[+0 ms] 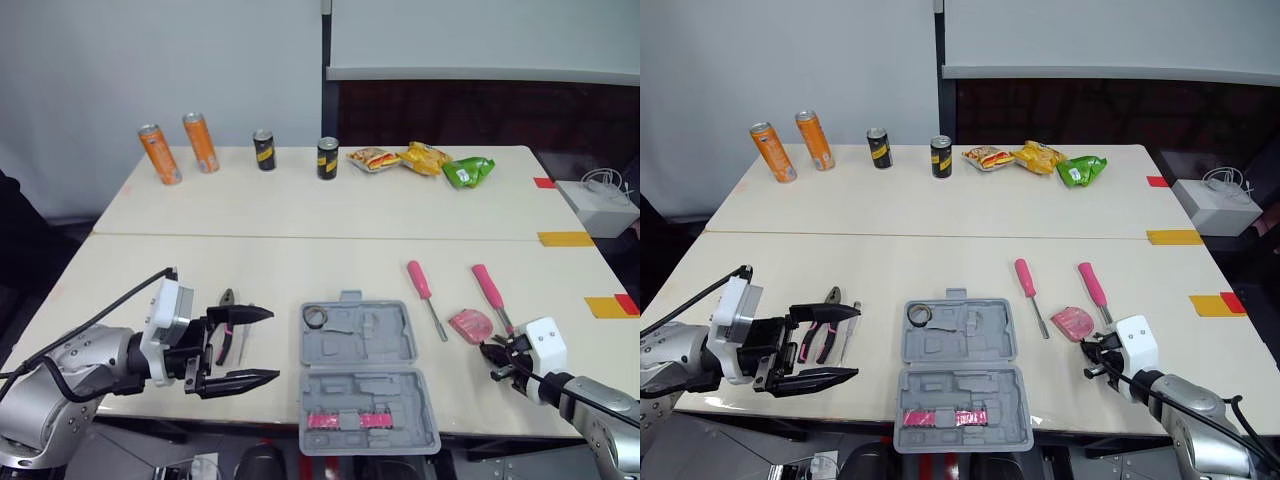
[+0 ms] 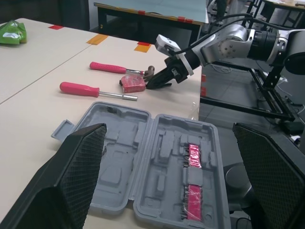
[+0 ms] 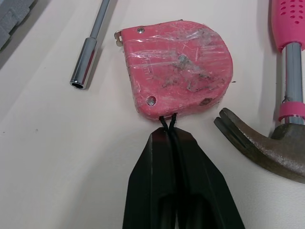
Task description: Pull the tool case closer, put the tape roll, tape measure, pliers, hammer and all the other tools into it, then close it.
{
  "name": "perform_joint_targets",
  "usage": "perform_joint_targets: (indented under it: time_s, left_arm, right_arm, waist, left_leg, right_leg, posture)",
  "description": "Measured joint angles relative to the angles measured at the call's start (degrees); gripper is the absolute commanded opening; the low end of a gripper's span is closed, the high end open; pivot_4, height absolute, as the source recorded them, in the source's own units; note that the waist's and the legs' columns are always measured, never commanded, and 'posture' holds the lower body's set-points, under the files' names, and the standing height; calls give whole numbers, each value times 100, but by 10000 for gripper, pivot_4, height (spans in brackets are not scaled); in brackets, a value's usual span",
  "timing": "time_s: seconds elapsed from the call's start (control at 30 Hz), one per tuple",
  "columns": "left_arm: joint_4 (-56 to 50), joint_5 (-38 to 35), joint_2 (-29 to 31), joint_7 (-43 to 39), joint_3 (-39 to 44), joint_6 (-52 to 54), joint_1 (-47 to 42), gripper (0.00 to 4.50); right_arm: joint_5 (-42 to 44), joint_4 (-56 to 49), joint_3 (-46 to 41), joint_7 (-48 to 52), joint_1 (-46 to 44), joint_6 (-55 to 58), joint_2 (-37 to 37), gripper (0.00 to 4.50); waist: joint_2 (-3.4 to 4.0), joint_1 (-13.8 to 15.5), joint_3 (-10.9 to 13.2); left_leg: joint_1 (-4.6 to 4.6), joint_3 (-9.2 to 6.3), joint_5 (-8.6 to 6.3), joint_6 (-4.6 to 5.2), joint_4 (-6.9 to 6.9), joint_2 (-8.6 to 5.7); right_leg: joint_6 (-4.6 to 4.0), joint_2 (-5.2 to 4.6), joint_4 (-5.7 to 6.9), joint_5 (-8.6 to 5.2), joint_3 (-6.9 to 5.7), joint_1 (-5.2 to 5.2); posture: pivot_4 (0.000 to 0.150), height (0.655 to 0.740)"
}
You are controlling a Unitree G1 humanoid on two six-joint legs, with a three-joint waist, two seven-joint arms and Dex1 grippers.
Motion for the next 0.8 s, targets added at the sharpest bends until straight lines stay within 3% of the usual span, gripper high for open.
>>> perform_joint_targets:
  time_s: [0.5, 0.8]
  left_arm:
    - [2, 196, -21, -125, -105, -255, 374, 45000]
    - [17, 217, -18, -256, -105, -429, 566, 45000]
  right_arm:
    - [257, -1735, -30, 21, 1522, 424, 152, 377]
    - [421, -2272, -196, 156, 2243, 595, 118, 377]
  waist:
    - [-4, 10, 0]
    - [-7, 23, 0]
  left_leg:
    - [0, -2, -15, -23, -2, 2]
    - [-1, -4, -16, -24, -6, 0]
  right_leg:
    - [5, 0, -5, -3, 0, 0]
    - [29, -1, -7, -17, 1, -1]
  posture:
    - [1500, 7400]
    - [1500, 7400]
